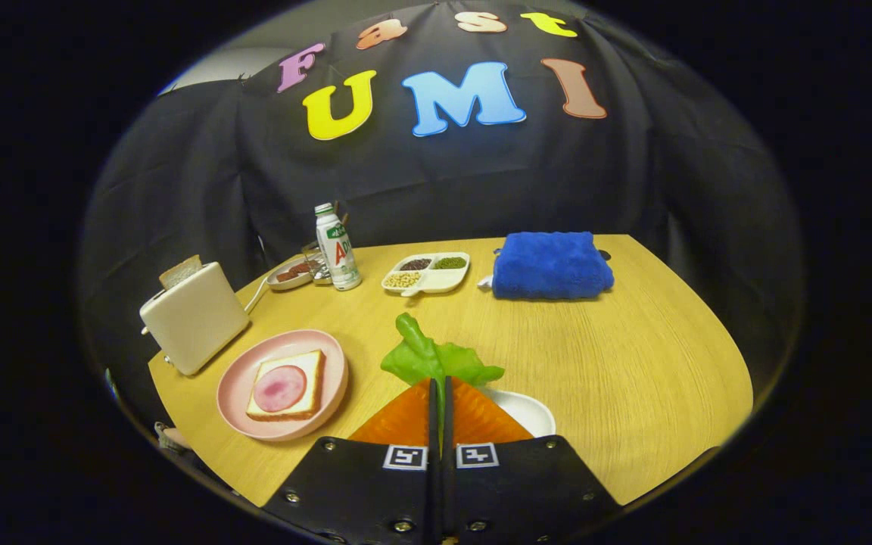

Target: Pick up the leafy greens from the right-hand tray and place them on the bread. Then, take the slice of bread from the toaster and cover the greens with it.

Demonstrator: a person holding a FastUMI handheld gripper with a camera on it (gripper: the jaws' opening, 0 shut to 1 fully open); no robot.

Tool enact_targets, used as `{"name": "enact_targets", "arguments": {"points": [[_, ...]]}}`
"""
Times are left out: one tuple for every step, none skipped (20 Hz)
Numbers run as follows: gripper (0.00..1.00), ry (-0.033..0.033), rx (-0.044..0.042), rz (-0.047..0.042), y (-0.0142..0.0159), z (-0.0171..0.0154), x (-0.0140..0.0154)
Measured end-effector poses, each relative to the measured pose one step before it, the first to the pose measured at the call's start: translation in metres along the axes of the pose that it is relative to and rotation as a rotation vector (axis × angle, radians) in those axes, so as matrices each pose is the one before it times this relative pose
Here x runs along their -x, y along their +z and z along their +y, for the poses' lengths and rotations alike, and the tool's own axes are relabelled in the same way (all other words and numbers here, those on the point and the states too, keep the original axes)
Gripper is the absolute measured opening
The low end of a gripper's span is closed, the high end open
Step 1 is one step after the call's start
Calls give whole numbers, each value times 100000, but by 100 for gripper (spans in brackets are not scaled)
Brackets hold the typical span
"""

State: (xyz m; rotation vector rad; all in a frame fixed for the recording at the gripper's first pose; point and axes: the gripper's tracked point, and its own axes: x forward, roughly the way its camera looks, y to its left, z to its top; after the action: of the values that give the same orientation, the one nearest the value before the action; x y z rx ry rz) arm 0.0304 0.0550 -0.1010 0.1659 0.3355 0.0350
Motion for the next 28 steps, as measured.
{"name": "enact_targets", "arguments": {"points": [[0, 2076, 988, -1082, 398, 1285, -96], [0, 1982, 1858, -769, 351, 1251, -242], [0, 1971, 2248, -383, 269, 1350, -325], [0, 2537, 2246, -77, 205, 1492, -459], [0, 2414, 1651, 189, 60, 1457, -564], [0, 2534, 1163, 769, -42, 1278, -660], [0, 2238, 841, 844, -166, 1155, -656], [0, 1766, 615, 825, -78, 953, -687], [0, 1516, 363, 882, -195, 796, -725], [0, 1700, 205, 1362, -381, 807, -730], [0, 1732, -17, 1576, -392, 741, -596], [0, 1321, 469, 1627, -348, 647, -504], [0, 551, 249, 624, -222, 384, -479], [0, 1155, 38, 1337, -303, 552, -478], [0, 1414, 60, 1840, -610, 698, -468], [0, 1765, -194, 1621, -445, 710, -360], [0, 1149, 39, 1287, -397, 563, -421], [0, 428, 937, 1689, -378, 350, -287], [0, -75, 934, 1042, -328, 149, -325], [0, -1460, 1260, 667, -215, -48, -386], [0, -1257, 940, 233, -16, -145, -60], [0, -1281, 579, -539, 152, 18, -43], [4, 425, -244, -260, 100, 317, -77], [12, -707, -193, -159, 71, -9, 8], [15, 22, 21, -368, 98, 204, 98], [29, -782, 821, -813, 146, 48, 67], [46, -1245, 1470, -1228, 232, -61, 14], [73, -1362, 1546, -1449, 405, -93, 172]]}}
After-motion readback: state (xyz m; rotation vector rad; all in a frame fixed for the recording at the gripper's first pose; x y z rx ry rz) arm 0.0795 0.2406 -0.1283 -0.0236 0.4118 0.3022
